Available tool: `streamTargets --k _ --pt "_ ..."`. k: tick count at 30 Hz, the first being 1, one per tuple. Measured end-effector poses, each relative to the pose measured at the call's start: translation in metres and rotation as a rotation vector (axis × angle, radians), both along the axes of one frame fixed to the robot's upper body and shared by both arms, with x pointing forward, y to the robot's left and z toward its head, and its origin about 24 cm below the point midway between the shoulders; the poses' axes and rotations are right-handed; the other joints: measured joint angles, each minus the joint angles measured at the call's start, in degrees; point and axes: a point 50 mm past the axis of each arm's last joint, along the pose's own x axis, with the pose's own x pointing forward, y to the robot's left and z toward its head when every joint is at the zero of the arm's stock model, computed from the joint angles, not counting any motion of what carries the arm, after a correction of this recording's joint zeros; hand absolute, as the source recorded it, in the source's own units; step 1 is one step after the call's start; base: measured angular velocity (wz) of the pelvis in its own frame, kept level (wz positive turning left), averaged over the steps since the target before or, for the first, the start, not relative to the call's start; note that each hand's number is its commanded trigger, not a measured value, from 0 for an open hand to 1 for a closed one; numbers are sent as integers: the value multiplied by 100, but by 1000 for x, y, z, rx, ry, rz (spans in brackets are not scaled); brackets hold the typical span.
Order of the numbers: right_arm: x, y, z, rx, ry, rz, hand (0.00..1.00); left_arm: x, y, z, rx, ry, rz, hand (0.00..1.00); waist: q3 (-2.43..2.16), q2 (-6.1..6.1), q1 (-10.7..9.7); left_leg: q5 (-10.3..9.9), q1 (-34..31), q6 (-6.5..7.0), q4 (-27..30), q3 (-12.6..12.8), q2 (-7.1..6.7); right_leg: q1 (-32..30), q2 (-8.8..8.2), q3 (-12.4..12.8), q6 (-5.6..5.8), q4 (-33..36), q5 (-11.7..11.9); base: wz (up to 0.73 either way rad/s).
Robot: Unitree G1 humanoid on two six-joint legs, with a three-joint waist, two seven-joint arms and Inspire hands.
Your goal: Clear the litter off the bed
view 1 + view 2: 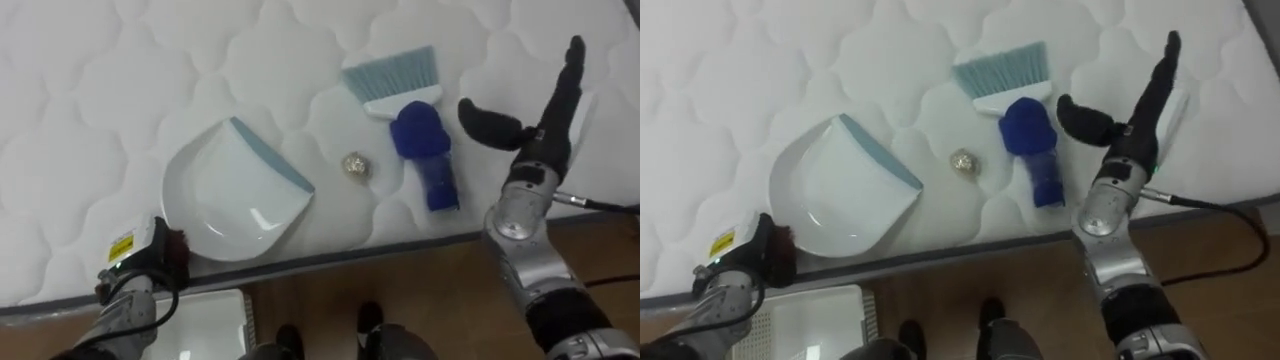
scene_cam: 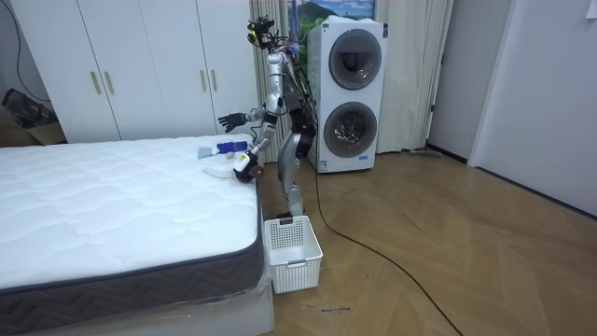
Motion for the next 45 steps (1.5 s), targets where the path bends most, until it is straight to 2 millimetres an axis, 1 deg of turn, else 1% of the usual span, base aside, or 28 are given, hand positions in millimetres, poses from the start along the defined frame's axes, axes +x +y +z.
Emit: streamTargets --k 2,7,9,12,13,14,15,20,23,27,30,33,38,44,45 --pt "0 -3 -9 13 54 7 0 3 -2 2 -7 -1 -12 100 6 -9 13 0 0 2 3 3 -18 1 -41 -30 13 15 -39 14" --pt "0 -3 -23 63 150 59 0 8 -5 5 -23 -1 -31 100 23 -29 92 -6 -50 15 43 -13 -2 9 -49 -97 4 4 -55 6" --pt "0 -1 -26 95 178 91 0 16 -8 10 -29 -6 -52 100 68 -28 151 -6 -122 16 105 -14 17 -3 -55 -154 1 7 -61 14" --pt "1 4 -32 124 219 148 0 19 -11 12 -30 -14 -74 100 78 -28 185 -8 -149 20 130 -2 -8 -53 -97 -145 16 94 -75 6" --pt "2 4 -32 126 227 157 0 19 -11 13 -31 -15 -77 100 78 -28 187 -11 -162 25 137 3 -18 -76 -119 -145 23 120 -88 7" --pt "4 5 -31 135 232 170 0 20 -12 14 -31 -21 -83 100 92 -13 188 -14 -205 30 173 -11 -21 -101 -129 -147 29 180 -95 6" --pt "4 5 -31 136 233 177 0 21 -13 14 -32 -25 -85 100 95 -15 198 -24 -237 47 207 -4 -19 -133 -133 -145 31 212 -97 4" --pt "7 1 -32 159 266 175 0 22 -14 15 -27 -28 -91 100 95 -14 177 -31 -270 69 217 -2 -42 -187 -172 -150 36 288 -125 2" --pt "8 -4 -33 187 273 155 0 23 -16 16 -22 -32 -98 100 95 -14 169 -25 -271 81 223 -3 -44 -178 -207 -211 27 313 -150 10" --pt "8 -8 -35 205 290 155 0 23 -18 15 -16 -28 -107 100 98 -16 180 -21 -267 88 256 -2 -52 -181 -230 -218 22 413 -187 5" --pt "9 -9 -36 201 300 156 0 23 -18 16 -15 -29 -107 100 106 -10 172 -22 -286 88 286 -7 -40 -180 -227 -234 11 407 -197 0" --pt "10 -10 -34 197 299 156 0 25 -18 17 -17 -36 -110 100 144 -5 169 -27 -313 94 309 -21 -35 -181 -225 -250 3 392 -214 5" --pt "11 -22 -35 171 329 127 0 28 -23 21 -26 -56 -126 100 154 -9 186 -46 -412 123 385 -42 -54 -275 -255 -285 14 500 -235 7" --pt "12 -24 -35 120 353 127 0 30 -25 22 -34 -67 -128 100 160 3 205 -85 -528 167 551 -63 -51 -343 -321 -355 17 651 -256 3" --pt "12 -25 -35 94 361 130 35 32 -27 23 -39 -73 -128 100 161 6 205 -98 -580 175 586 -89 -51 -377 -332 -363 17 686 -258 8"
